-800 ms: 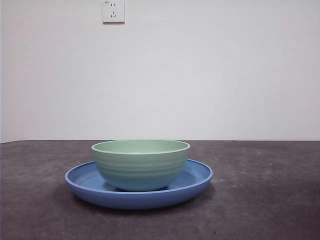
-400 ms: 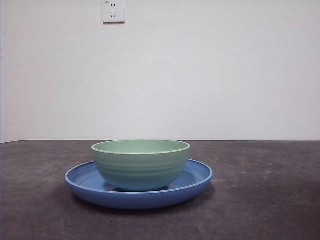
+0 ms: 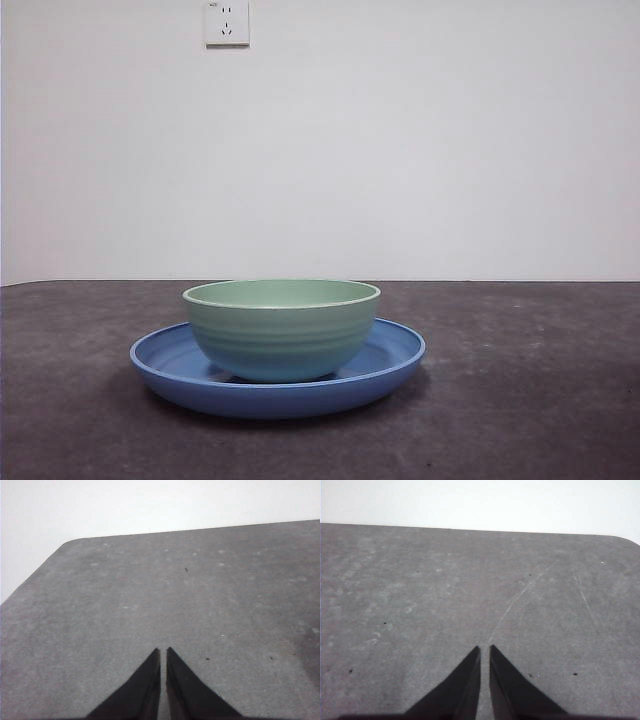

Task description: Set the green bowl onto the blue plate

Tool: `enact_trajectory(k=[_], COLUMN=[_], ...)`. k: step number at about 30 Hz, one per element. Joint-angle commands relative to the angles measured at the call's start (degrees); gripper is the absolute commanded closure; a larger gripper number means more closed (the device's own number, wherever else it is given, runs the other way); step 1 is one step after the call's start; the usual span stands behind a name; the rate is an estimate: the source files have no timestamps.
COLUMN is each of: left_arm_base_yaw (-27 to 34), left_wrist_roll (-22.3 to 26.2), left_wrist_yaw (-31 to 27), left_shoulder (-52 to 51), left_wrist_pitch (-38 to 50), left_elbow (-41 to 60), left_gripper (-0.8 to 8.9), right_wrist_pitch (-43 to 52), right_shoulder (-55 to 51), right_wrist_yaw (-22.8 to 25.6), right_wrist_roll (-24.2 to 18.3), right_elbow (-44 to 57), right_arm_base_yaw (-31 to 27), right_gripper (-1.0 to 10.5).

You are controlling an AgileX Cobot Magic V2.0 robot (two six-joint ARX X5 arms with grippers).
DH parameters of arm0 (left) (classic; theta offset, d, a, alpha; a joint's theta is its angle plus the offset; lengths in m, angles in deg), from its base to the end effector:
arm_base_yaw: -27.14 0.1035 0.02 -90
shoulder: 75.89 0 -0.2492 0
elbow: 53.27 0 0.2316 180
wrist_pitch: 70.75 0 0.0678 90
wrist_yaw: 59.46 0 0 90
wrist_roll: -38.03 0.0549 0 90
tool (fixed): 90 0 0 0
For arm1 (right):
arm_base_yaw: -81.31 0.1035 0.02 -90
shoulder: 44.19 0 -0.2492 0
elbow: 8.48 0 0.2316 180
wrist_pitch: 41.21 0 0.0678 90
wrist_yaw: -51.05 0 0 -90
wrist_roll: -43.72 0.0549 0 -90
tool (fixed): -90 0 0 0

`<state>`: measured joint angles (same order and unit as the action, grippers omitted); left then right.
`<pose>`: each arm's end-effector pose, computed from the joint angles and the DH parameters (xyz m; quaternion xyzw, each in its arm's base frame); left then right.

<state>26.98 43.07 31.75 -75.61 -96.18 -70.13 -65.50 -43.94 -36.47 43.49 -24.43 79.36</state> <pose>0.1140 -0.0015 0.1519 0.0431 0.0766 -0.0153 0.9960 0.1149 -0.0063 0.1489 -0.0023 0.0750 -0.0384 0.9964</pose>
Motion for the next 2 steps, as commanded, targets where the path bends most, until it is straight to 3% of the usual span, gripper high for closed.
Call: enact_trajectory(k=[1,2], left_arm_base_yaw=[0.0,0.0], left_wrist_roll=[0.3,0.3], left_wrist_yaw=[-0.2,-0.2], left_shoulder=[-0.1,-0.1], left_wrist_pitch=[-0.3,-0.3], left_elbow=[1.2,1.2], left_gripper=[7.94,7.94], right_wrist_pitch=[0.4,0.4], right_shoulder=[0.0,0.0], right_wrist_yaw=[0.0,0.0], right_wrist_roll=[-0.4,-0.4], right_elbow=[0.3,0.3], right_arm_base_yaw=[-0.1,-0.1], right_gripper=[9.2,9.2])
